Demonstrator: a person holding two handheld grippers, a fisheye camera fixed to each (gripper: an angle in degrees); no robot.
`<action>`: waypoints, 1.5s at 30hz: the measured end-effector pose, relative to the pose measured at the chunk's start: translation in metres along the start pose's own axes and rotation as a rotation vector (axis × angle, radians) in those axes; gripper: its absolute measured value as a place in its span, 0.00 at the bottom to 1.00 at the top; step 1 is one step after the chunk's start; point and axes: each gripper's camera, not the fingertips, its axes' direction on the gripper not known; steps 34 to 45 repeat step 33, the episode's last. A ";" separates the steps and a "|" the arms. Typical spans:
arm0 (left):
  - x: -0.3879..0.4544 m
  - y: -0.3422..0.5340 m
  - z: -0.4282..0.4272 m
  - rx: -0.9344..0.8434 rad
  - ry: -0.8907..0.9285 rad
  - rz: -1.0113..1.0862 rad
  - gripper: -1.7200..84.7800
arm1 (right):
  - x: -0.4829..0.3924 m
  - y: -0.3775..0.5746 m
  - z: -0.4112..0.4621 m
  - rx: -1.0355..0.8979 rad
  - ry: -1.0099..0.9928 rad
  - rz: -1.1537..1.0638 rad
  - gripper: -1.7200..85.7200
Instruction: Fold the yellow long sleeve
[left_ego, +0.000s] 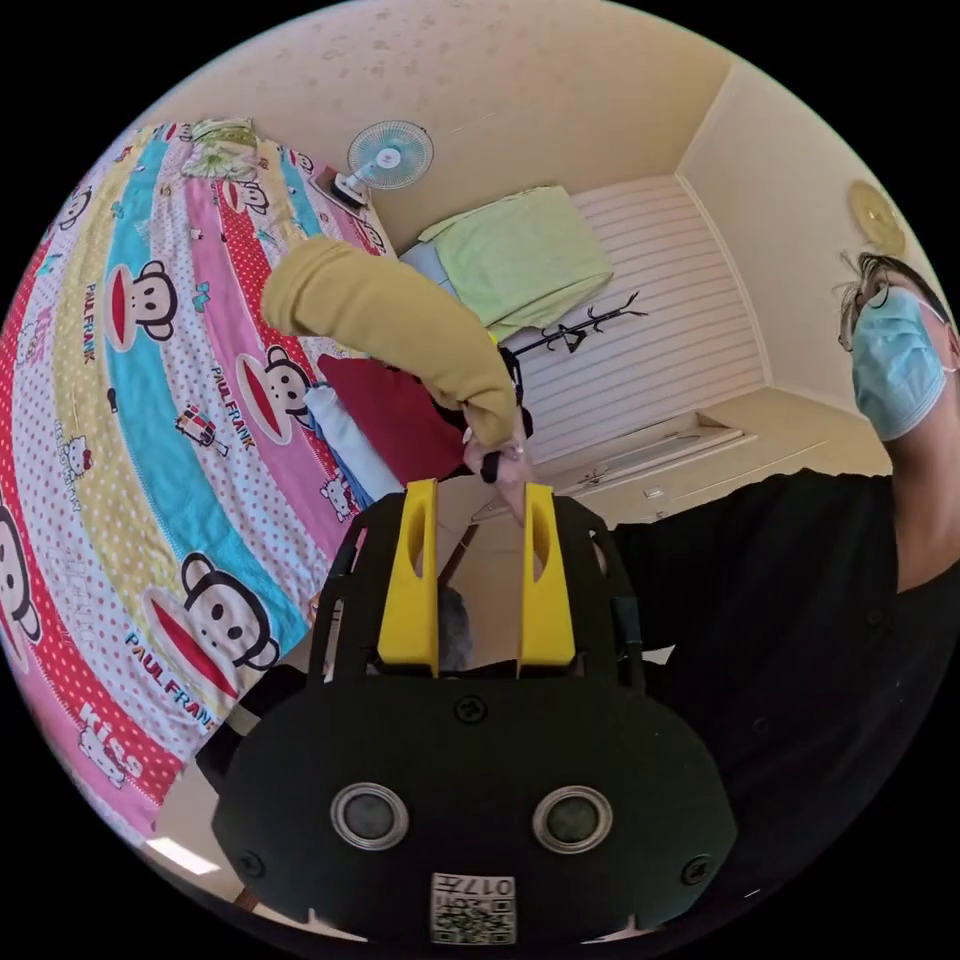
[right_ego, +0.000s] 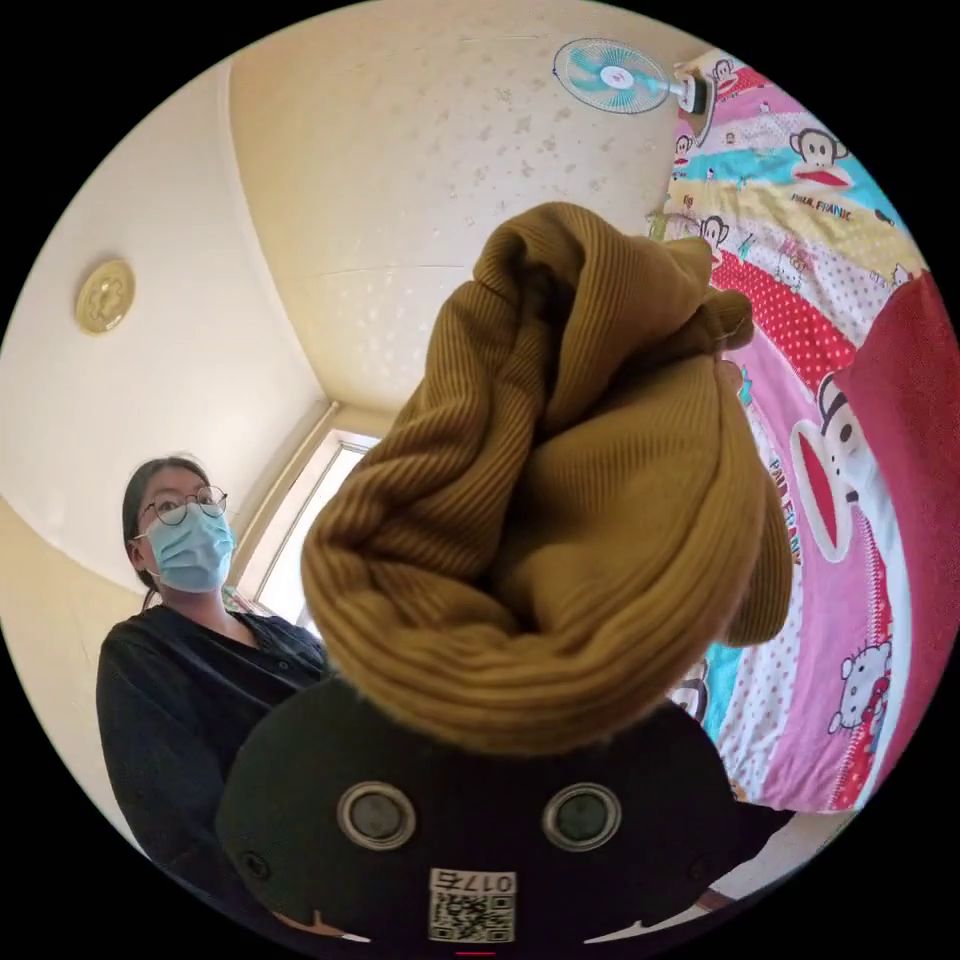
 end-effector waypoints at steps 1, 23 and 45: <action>0.003 0.004 -0.004 -0.008 -0.030 -0.014 0.16 | -0.001 -0.004 -0.024 0.025 0.073 0.010 0.19; -0.052 0.175 -0.253 0.359 -0.685 -0.701 0.16 | -0.093 0.078 0.218 -0.362 1.100 0.000 0.03; -0.245 0.265 -0.400 0.458 -0.737 -0.981 0.17 | -0.200 0.062 0.460 -0.496 0.893 -0.253 0.02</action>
